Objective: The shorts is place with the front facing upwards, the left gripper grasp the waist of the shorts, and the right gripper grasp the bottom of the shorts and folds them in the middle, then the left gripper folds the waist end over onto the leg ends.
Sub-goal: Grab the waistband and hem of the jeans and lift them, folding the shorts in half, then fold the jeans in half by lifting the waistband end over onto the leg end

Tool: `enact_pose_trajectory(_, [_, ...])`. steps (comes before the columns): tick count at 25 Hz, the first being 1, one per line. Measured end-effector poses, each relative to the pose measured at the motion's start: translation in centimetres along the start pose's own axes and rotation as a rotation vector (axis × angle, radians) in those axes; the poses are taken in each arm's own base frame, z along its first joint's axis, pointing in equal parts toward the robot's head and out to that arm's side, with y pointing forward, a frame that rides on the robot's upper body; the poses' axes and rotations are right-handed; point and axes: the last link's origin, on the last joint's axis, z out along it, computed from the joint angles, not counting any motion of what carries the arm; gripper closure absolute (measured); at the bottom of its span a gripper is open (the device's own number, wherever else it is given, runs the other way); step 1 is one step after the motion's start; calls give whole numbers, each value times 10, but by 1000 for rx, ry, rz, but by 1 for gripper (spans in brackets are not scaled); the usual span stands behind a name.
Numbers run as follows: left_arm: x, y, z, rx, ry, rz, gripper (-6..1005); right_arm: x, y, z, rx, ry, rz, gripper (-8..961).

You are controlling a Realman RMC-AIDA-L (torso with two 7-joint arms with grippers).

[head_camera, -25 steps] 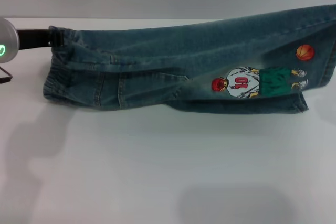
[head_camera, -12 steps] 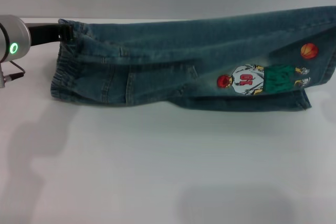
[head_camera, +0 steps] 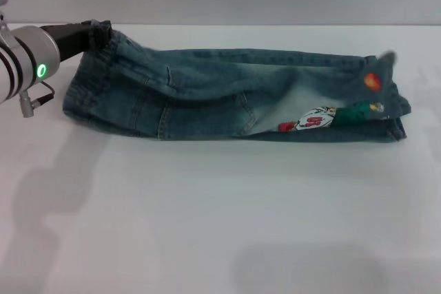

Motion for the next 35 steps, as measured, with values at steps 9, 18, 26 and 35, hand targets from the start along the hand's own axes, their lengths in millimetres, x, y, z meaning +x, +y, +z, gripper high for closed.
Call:
enact_pose_trajectory(9, [5, 1, 10, 1, 23, 3, 559, 11, 9, -1, -24, 23, -6, 496])
enact_pose_trajectory(18, [11, 4, 9, -9, 11, 7, 285, 19, 22, -18, -51, -105, -12, 207])
enact_pose_trajectory(26, [-1, 5, -1, -12, -81, 10, 150, 34, 28, -14, -41, -133, 77, 134])
enact_pose_trajectory(35, [-10, -8, -25, 17, -64, -27, 152, 48, 42, -11, -77, -124, 110, 280])
